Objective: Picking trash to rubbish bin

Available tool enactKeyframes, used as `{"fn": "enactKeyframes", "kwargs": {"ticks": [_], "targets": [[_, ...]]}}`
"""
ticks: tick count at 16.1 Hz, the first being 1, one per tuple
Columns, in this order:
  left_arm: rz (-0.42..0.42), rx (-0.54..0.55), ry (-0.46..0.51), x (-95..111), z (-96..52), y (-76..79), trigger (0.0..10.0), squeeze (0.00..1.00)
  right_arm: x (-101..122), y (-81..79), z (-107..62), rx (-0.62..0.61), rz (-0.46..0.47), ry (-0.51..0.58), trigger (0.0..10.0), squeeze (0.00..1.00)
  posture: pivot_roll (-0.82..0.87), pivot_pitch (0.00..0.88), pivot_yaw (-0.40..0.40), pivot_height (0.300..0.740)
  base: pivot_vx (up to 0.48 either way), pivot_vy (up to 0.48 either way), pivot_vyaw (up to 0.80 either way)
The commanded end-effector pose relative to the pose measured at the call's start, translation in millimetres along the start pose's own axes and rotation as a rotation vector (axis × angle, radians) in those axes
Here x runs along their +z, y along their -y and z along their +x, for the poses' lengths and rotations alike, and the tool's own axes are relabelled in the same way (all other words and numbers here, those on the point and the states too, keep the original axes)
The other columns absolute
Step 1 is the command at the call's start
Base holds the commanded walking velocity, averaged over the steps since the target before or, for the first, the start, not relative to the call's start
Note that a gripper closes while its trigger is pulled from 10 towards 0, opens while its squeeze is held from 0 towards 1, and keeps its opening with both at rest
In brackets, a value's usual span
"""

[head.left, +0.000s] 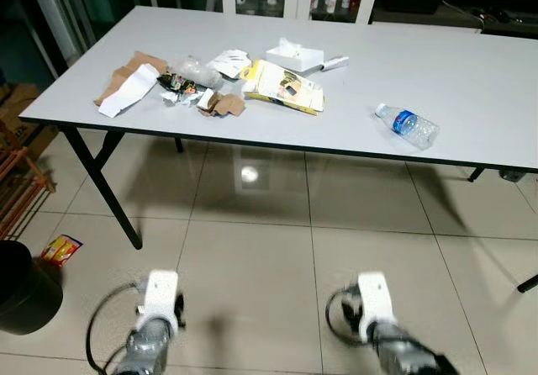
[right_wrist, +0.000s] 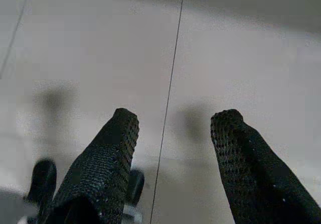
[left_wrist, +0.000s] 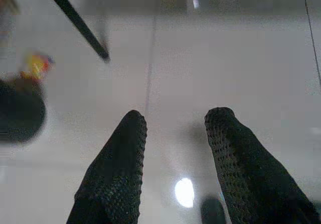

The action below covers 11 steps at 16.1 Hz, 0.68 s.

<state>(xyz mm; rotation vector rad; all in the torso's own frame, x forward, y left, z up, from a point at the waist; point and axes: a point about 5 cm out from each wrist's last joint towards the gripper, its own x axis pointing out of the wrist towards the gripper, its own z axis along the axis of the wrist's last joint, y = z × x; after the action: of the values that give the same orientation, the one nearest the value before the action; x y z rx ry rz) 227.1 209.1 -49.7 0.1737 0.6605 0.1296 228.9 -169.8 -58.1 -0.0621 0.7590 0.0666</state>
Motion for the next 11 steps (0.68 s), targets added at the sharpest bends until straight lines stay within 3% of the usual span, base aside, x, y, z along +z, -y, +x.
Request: {"fn": "enactKeyframes", "kwargs": {"ticks": [1,3,4,6,11], "targets": [[0.031,0.025,0.111,22,4.1,-2.7,10.0,0.0,20,5.7,2.6,-0.026,0.018,0.088,10.0,0.0,0.04,0.046,-0.026,0.74,0.0,0.0,0.0],[0.023,0.044,0.204,41,6.3,-6.7,10.0,0.0,41,7.9,4.4,-0.03,0.019,0.179,10.0,0.0,0.05,0.045,-0.027,0.74,0.0,0.0,0.0],[0.019,0.061,0.334,68,7.3,-11.2,10.0,0.0,69,12.3,4.3,-0.041,0.024,0.308,10.0,0.0,0.05,0.04,-0.028,0.74,0.0,0.0,0.0],[0.024,0.07,0.479,98,5.1,-13.4,10.0,0.0,102,16.0,1.2,-0.051,0.011,0.456,10.0,0.0,0.05,0.036,-0.028,0.74,0.0,0.0,0.0],[0.011,0.088,0.805,174,-13.7,-18.3,10.0,0.0,182,20.9,-23.6,-0.062,0.034,0.831,10.0,0.0,0.04,0.017,-0.026,0.74,0.0,0.0,0.0]]}}
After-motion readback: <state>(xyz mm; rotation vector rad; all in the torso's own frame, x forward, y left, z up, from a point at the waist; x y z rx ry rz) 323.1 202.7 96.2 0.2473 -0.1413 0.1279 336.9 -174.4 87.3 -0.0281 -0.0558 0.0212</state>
